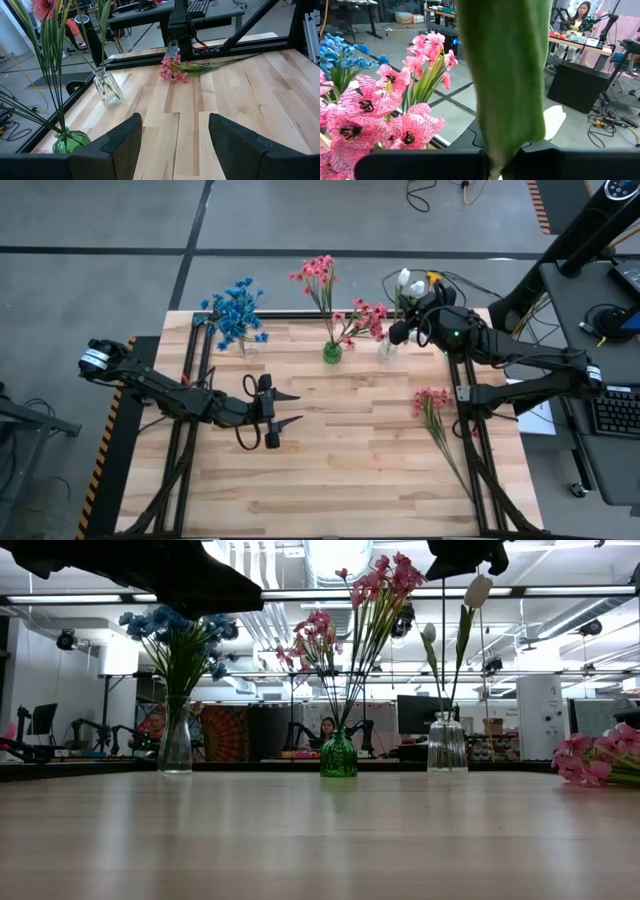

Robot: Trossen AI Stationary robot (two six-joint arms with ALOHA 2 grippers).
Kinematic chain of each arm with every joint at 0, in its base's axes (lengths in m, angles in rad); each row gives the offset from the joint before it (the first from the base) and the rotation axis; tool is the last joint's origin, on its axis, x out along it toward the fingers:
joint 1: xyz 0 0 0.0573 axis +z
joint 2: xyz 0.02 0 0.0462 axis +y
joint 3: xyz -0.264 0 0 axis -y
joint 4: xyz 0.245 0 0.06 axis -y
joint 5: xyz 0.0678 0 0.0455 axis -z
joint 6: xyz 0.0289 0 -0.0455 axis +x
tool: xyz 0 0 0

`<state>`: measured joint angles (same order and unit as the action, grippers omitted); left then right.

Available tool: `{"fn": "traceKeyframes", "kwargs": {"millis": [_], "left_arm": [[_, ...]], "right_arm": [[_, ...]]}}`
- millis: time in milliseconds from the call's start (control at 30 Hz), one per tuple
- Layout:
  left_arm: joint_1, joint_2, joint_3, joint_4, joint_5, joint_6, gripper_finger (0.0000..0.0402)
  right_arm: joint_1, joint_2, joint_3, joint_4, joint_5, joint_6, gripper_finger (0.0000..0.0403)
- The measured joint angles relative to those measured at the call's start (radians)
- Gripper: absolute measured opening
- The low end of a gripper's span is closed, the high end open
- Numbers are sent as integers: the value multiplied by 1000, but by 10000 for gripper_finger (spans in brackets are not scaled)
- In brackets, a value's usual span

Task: Sort flowers into vase by color
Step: Put the white flower into the right transparent vase

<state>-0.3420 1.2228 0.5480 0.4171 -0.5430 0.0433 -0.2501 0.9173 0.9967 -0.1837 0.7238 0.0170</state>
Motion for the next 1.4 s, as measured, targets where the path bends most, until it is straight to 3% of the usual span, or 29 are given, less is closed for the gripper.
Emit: {"fn": "traceKeyframes", "kwargs": {"millis": [1033,1400], "left_arm": [[0,0,0,0,0,0,212],[0,0,0,0,0,0,212]], "right_arm": [[-31,0,-87,12,17,96,9],[-31,1,-139,100,18,105,9]]}}
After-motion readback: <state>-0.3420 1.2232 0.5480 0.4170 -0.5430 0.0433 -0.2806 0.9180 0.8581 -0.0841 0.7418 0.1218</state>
